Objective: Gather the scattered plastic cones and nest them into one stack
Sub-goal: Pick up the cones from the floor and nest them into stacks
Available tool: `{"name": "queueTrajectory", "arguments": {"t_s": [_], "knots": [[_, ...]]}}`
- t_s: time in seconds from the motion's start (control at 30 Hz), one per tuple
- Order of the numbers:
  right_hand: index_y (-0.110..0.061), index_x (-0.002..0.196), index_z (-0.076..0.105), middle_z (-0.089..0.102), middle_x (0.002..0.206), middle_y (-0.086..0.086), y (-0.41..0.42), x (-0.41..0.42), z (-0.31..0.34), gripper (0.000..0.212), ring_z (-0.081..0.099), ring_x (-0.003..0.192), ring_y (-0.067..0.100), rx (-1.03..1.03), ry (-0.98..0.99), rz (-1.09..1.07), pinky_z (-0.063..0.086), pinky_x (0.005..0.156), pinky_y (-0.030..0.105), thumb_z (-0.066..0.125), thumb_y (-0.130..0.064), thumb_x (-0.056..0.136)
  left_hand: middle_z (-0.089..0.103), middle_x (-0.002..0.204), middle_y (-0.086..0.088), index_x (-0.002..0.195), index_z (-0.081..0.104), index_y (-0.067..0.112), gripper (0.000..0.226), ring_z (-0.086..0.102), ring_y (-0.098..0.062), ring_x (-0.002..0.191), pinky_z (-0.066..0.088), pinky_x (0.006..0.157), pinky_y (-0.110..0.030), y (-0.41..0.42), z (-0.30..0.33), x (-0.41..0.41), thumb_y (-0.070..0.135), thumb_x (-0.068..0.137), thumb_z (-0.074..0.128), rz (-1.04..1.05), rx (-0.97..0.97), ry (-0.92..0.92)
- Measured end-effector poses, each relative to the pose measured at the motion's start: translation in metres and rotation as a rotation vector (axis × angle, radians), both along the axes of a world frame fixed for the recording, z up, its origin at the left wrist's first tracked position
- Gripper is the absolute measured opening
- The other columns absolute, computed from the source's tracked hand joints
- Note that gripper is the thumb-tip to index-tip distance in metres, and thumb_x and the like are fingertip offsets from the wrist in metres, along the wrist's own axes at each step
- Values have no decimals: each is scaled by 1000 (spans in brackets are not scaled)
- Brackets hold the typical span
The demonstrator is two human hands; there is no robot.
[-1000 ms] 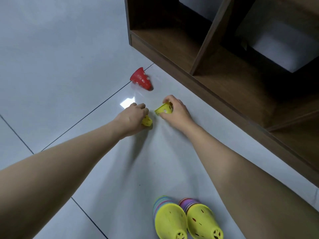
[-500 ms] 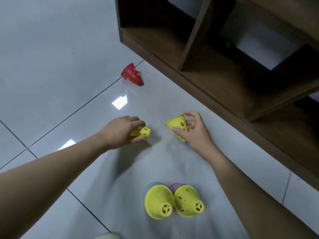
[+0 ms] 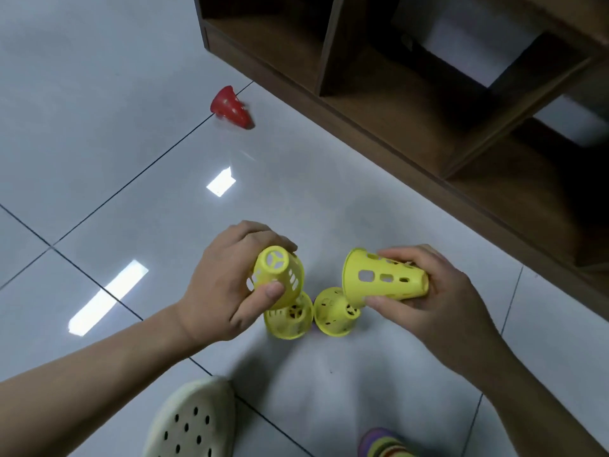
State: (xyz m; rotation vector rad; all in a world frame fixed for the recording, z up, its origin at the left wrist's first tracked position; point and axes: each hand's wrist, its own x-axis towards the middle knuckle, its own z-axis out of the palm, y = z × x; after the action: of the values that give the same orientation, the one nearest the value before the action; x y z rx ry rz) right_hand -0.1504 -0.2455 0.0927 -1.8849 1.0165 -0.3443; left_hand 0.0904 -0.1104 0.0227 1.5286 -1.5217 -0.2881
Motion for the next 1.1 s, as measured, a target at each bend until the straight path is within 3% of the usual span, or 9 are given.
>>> {"name": "queueTrajectory", "arguments": {"t_s": [0.1, 0.23, 0.3, 0.43, 0.67, 0.8, 0.97, 1.1], "knots": [[-37, 103, 69, 64, 98, -8, 10, -9, -7, 50, 65, 75, 18, -90, 24, 25, 50, 67, 17, 93, -18, 64, 67, 108, -3, 117, 59, 15, 51, 60, -25, 102, 49, 82, -45, 8, -7, -17, 57, 99, 36, -55, 36, 45], [-33, 109, 69, 58, 100, -9, 21, -18, -20, 52, 62, 72, 17, -152, 17, 83, 51, 63, 21, 92, -14, 67, 67, 109, -1, 118, 58, 17, 52, 61, -24, 102, 49, 85, -44, 17, -28, -32, 59, 99, 35, -119, 151, -41], [-30, 113, 69, 56, 104, -8, 23, -22, -28, 52, 63, 82, 15, -170, 37, 108, 52, 65, 23, 91, -14, 69, 66, 116, 0, 123, 58, 15, 55, 60, -21, 108, 48, 91, -41, 22, -42, -33, 60, 99, 38, -145, 236, -86], [-22, 123, 64, 46, 106, -6, 26, -29, -42, 53, 54, 92, 6, -308, 137, 250, 44, 77, 12, 86, -18, 75, 60, 130, 7, 136, 50, 20, 59, 56, -12, 118, 40, 102, -25, 27, -54, -35, 64, 96, 46, -162, 350, -41], [-31, 119, 54, 38, 106, -8, 24, -5, -65, 47, 54, 86, 13, -241, 268, 338, 53, 76, 36, 78, -26, 78, 59, 134, -5, 132, 57, 6, 66, 57, -23, 124, 45, 102, -37, 22, -60, -16, 58, 100, 34, -224, 300, -38], [-31, 114, 55, 35, 103, -12, 14, 7, -75, 45, 53, 84, 12, -138, 364, 357, 52, 78, 38, 80, -35, 77, 61, 129, -11, 120, 62, 0, 65, 59, -27, 115, 46, 98, -36, 14, -63, 4, 57, 99, 37, -226, 232, -138], [-39, 114, 54, 37, 103, -16, 5, 7, -73, 56, 54, 88, 8, -89, 337, 405, 52, 78, 35, 82, -51, 67, 58, 131, -15, 118, 61, 2, 37, 57, -33, 120, 44, 100, -41, -26, -67, 56, 31, 98, 52, -16, 223, -281], [-56, 134, 37, 34, 129, -27, -12, 5, -55, 101, 49, 112, -4, 1, 445, 550, 47, 87, 20, 79, -80, 46, 43, 146, -11, 135, 50, 14, 48, 44, -30, 133, 37, 109, -41, -82, -78, 121, 21, 89, 60, 287, 342, -256]]}}
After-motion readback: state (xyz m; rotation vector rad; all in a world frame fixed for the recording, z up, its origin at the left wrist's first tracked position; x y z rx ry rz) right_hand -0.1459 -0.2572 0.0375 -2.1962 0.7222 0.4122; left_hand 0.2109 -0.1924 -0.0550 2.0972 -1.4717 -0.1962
